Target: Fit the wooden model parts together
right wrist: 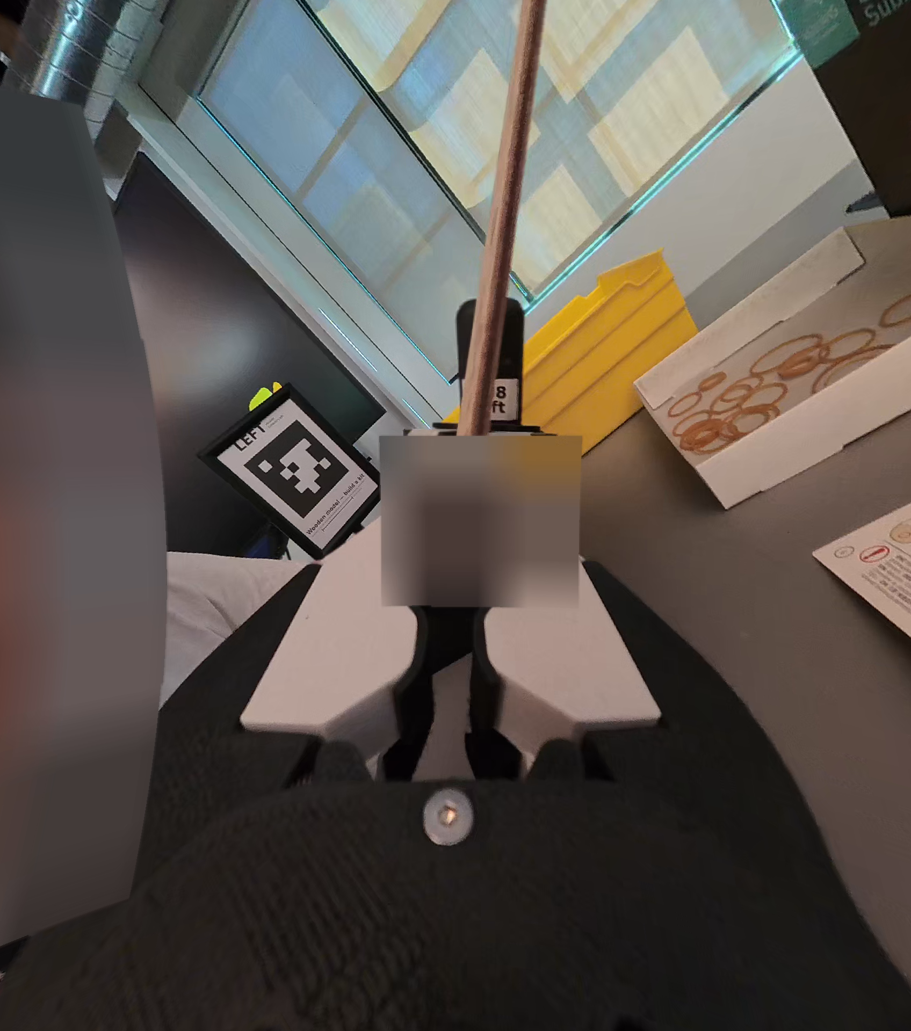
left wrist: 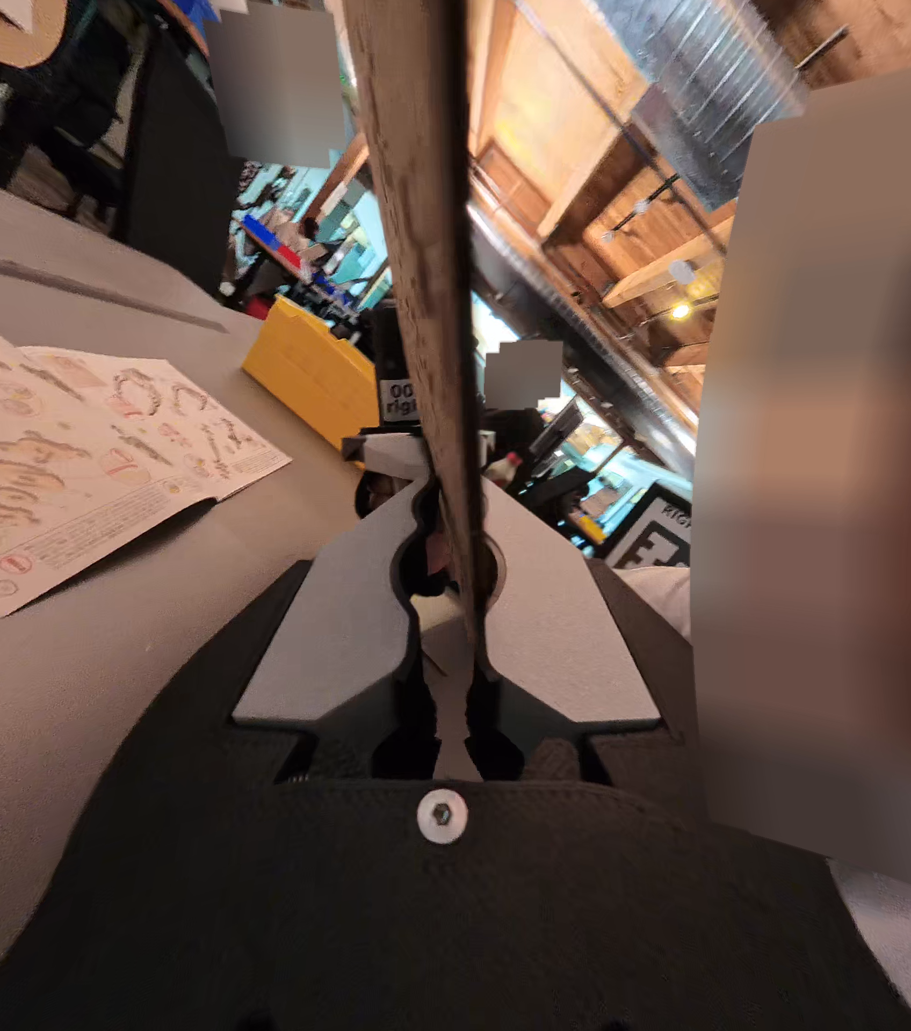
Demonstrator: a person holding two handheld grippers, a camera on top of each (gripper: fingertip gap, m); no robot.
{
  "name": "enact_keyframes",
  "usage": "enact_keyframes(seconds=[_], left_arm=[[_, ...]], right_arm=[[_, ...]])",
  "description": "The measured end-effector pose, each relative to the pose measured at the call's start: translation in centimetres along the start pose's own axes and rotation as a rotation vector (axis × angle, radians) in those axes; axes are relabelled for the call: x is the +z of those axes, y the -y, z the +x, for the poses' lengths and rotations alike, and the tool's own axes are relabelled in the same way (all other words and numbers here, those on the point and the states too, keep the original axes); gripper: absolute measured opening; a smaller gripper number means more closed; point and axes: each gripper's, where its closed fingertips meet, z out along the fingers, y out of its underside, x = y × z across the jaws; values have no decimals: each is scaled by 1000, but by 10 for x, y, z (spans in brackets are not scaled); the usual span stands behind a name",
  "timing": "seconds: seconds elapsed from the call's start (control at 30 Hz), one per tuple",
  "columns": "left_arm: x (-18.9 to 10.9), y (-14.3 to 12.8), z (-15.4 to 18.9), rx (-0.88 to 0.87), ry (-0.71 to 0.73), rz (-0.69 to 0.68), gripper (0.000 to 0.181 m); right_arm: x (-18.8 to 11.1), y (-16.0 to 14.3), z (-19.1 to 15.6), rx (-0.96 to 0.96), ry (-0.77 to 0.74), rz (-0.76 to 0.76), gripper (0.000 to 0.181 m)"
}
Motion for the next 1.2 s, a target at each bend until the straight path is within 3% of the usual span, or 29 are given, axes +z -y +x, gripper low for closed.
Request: enact_keyframes(seconds=[0.2, 0.8, 1.2], left_arm=[[0, -7, -9, 130, 134, -76, 2], [1, -12, -12, 115, 177, -91, 1], [3, -12, -8, 87, 151, -87, 0]], right_arm=[[0, 0, 5, 14, -19, 9, 2], [1, -3, 9, -62, -83, -36, 5], [-1, -3, 3, -115, -35, -74, 3]])
